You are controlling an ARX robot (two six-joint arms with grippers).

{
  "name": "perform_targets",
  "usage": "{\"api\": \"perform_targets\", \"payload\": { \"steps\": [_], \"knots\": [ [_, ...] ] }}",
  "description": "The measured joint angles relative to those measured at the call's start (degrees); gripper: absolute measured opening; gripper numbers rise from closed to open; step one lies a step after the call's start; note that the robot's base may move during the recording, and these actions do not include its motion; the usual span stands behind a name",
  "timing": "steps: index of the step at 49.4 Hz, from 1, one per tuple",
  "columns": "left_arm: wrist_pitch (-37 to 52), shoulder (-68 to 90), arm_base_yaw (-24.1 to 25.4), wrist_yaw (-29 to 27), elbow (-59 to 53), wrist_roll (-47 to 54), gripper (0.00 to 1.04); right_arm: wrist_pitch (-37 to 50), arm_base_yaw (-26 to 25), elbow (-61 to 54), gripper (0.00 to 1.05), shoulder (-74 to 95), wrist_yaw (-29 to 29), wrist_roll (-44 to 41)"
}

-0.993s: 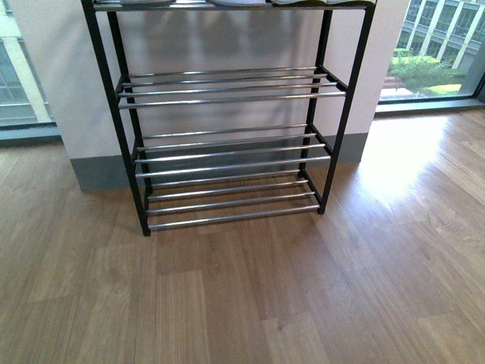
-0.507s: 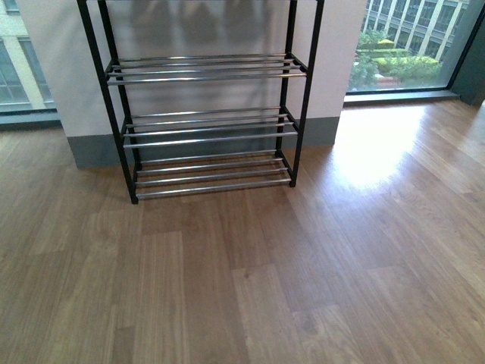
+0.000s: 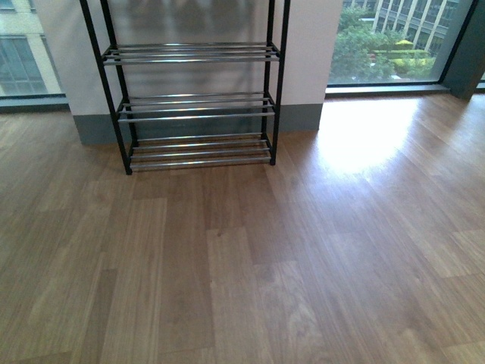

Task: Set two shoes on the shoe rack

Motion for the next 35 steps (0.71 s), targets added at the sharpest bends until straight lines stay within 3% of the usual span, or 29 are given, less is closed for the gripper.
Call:
{"api": "perform_targets", "payload": {
  "steps": [35],
  "knots": [
    [0.0,0.0,0.0,0.0,0.0,0.0,0.95,0.0,0.0,0.0,0.95,0.0,-0.1,0.0]
  ]
}}
